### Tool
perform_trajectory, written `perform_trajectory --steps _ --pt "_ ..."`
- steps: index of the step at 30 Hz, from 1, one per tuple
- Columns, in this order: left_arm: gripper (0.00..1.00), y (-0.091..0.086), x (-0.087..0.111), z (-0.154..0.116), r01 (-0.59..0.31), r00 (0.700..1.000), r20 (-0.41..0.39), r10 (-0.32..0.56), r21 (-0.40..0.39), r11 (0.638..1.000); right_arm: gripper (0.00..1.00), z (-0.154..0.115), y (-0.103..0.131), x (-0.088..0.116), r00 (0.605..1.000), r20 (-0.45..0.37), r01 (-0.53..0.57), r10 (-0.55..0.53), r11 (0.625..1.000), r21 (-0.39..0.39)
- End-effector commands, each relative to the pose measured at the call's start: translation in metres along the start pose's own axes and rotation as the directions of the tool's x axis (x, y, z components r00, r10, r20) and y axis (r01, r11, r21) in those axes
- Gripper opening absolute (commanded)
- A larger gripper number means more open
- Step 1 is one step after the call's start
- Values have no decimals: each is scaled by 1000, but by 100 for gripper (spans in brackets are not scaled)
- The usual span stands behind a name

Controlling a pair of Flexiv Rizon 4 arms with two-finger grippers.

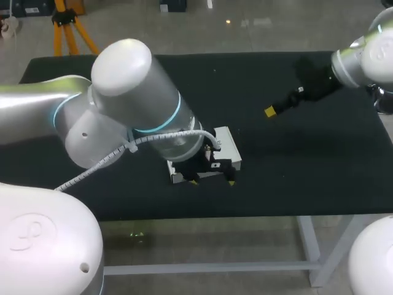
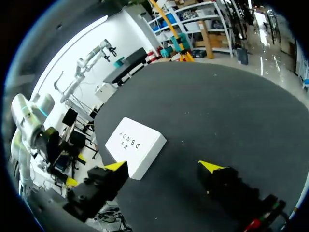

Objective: Assemble the packaging by folding the flat box into shape, placing the metal phone stand inside, and closing the box properly

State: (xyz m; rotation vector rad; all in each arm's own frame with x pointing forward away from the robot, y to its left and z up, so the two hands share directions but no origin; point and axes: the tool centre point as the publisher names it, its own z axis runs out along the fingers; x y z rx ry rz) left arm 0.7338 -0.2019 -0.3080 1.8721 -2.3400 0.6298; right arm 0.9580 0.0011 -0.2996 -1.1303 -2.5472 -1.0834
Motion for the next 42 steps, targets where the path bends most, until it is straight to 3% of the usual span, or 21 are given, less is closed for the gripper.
perform_trajectory --steps 1,14,17,20,24,32,42 --pt "100 3 10 19 86 969 229 -92 36 996 100 -5 -5 -3 988 -2 157 -157 988 1" --pt "100 2 11 23 85 969 229 -91 35 996 100 -5 -5 -3 988 -2 157 -157 988 1" --pt "100 0 10 30 94 966 241 -95 17 995 100 -12 -8 -12 972 23 235 -234 966 -105" --pt "100 -2 8 35 110 959 262 -112 22 994 100 -20 -13 -24 931 -21 347 -364 900 -263" --pt "100 -3 6 45 141 953 268 -142 23 990 100 -22 -17 -40 893 -15 420 -450 843 -336" --pt "100 -13 -8 65 207 945 256 -201 6 978 100 -13 -7 -55 848 -36 485 -528 803 -346" --pt "100 -29 -23 82 258 938 243 -248 -10 966 100 -11 3 -57 811 -11 554 -585 774 -307"
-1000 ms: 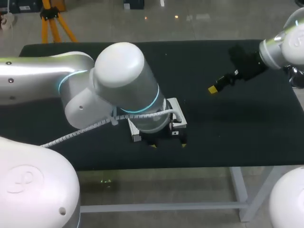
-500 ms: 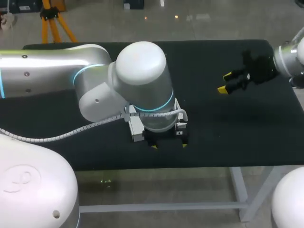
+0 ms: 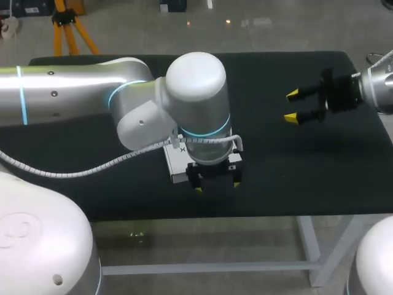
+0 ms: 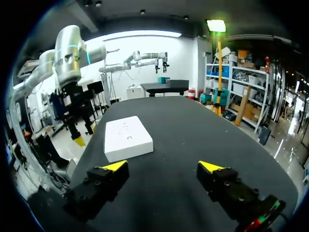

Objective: Assemble the packaging by folding the flat box into shape, placing the metal phone stand inside, and closing the box properly

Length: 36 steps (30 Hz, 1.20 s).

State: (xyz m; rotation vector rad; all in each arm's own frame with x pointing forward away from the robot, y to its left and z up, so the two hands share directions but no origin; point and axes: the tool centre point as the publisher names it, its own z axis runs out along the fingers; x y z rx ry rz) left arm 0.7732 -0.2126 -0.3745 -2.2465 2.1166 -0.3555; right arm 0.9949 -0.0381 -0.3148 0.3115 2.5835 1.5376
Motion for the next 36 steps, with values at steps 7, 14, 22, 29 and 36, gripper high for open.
perform_trajectory --steps 7,14,22,29,36 --pt "100 -22 -2 20 -3 1000 0 3 -37 999 100 -6 5 -2 999 -11 50 -50 999 11" --pt "100 -33 -5 26 -8 1000 5 8 -55 998 100 -10 4 0 997 6 81 -81 997 11" --pt "100 -49 -11 32 -5 1000 28 7 -59 998 100 -9 3 2 993 5 114 -114 993 9" --pt "100 -62 -16 34 -3 999 54 6 -48 999 100 -8 3 1 992 6 124 -124 992 13" --pt "100 -74 -19 34 -17 996 81 21 -46 999 100 -6 2 1 993 12 121 -121 993 18"
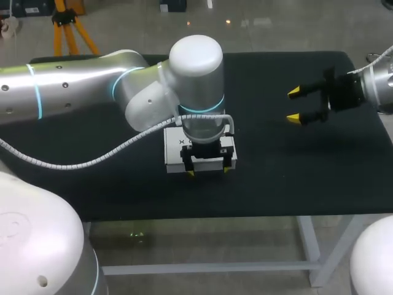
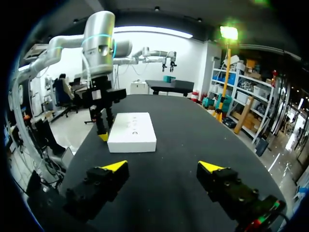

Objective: Assemble the packaging by folding the flat box into shape, placing the metal phone stand inside, and closing the box properly

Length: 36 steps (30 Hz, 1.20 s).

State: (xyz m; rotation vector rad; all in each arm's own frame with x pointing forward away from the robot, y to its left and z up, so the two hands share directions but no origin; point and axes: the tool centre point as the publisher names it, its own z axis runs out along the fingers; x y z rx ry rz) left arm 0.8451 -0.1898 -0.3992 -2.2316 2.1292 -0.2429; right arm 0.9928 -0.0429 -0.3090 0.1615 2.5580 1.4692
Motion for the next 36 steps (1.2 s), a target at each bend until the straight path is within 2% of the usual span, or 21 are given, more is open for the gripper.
perform_trajectory --steps 1,13,24,36 --pt "100 -9 3 -1 -4 1000 23 4 -5 1000 100 1 -1 0 1000 3 0 0 1000 0" --pt "100 -39 -9 3 -18 999 41 18 -8 1000 100 -3 -4 -4 999 38 -12 12 1000 -17" --pt "100 -67 -20 2 -22 998 55 22 -5 1000 100 4 4 -15 989 77 -120 124 991 -54" --pt "100 -101 -33 5 -26 998 61 28 -26 999 100 4 4 -15 989 77 -120 124 991 -54"
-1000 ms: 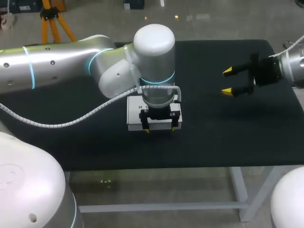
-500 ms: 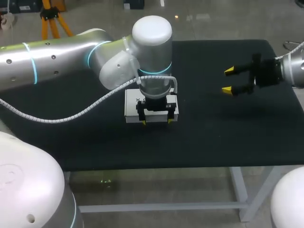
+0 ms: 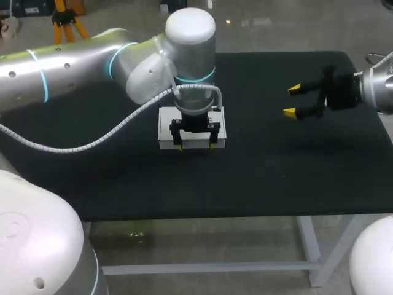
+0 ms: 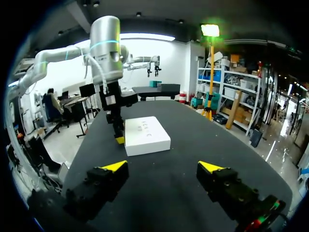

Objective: Assemble the packaging by folding the flat box into shape, placing the metal phone stand inside, and closing the box properly

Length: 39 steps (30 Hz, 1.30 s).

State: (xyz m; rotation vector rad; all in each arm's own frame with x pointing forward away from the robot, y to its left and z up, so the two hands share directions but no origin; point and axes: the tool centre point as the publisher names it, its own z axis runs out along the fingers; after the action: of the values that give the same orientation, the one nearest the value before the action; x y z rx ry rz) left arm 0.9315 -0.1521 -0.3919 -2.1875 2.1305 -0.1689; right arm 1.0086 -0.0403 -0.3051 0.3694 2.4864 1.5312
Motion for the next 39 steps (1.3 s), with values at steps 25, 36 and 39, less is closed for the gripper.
perform_trajectory --steps 25,36,39 --pt "100 -98 -18 17 -21 1000 -11 20 -32 999 100 0 0 0 1000 0 0 0 1000 -2" --pt "100 -134 -17 22 -24 999 -23 23 -51 998 100 0 0 0 1000 0 0 0 1000 -2" --pt "100 -146 -17 22 -23 999 -23 22 -54 998 100 0 0 0 1000 0 0 0 1000 -2"
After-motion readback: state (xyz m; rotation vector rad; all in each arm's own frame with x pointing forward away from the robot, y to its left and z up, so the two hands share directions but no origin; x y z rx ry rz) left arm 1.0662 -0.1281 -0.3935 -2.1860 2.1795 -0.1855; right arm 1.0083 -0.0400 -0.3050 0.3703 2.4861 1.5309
